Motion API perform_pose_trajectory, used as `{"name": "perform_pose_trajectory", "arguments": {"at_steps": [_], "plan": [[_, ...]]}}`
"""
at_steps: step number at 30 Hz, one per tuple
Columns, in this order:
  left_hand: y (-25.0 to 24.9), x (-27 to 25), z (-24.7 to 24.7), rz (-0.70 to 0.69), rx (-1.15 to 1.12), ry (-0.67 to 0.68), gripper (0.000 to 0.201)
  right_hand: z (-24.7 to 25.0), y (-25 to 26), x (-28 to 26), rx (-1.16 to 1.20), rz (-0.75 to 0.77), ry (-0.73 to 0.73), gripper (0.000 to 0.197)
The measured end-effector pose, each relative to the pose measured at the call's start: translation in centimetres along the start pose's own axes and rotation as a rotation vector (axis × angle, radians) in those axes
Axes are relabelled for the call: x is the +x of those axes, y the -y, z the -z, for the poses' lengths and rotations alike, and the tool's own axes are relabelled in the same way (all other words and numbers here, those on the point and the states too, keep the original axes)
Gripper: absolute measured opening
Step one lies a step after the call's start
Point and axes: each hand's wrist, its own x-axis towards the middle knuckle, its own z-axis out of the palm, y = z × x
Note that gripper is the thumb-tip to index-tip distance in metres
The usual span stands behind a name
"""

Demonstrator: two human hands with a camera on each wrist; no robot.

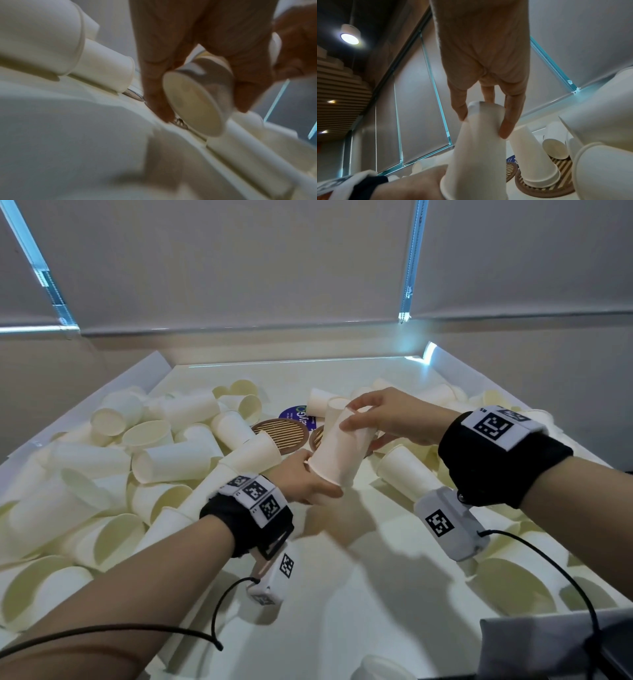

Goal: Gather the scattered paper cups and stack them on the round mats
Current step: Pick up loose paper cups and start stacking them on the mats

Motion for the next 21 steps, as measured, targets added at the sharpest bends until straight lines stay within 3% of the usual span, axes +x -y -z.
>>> {"name": "perform_pose_trajectory", "arguments": {"at_steps": [3,7,9,12,15,17,21], "plan": [[-0.3,-0.1,0.7,-0.016,-0.115,0.033,0.081,0.5,0.1,-0.4,0.036,-0.015,0.029,0.027],[-0.8,-0.9,1.2,-0.002,-0.143,0.204,0.096,0.0,-0.1,-1.0,0.048,-0.033,0.120,0.030],[-1.1,-1.2,1.4,0.014,-0.142,0.238,0.077,-0.8,-0.4,-1.3,-0.021,-0.023,0.174,0.034],[-1.3,-1.6,1.4,0.051,-0.040,0.192,0.041,-1.9,-1.0,-1.8,-0.094,-0.066,0.245,0.051],[-1.3,-1.5,1.8,0.094,-0.014,0.110,0.048,-2.9,-1.4,-2.7,-0.239,-0.207,0.378,0.071],[-1.4,-1.5,2.2,0.124,-0.028,0.050,0.051,-3.7,-1.5,-3.9,-0.356,-0.290,0.457,0.074],[-1.4,-2.2,2.3,0.136,-0.075,0.010,0.048,-4.6,-1.4,-6.8,-0.548,-0.210,0.756,0.055]]}}
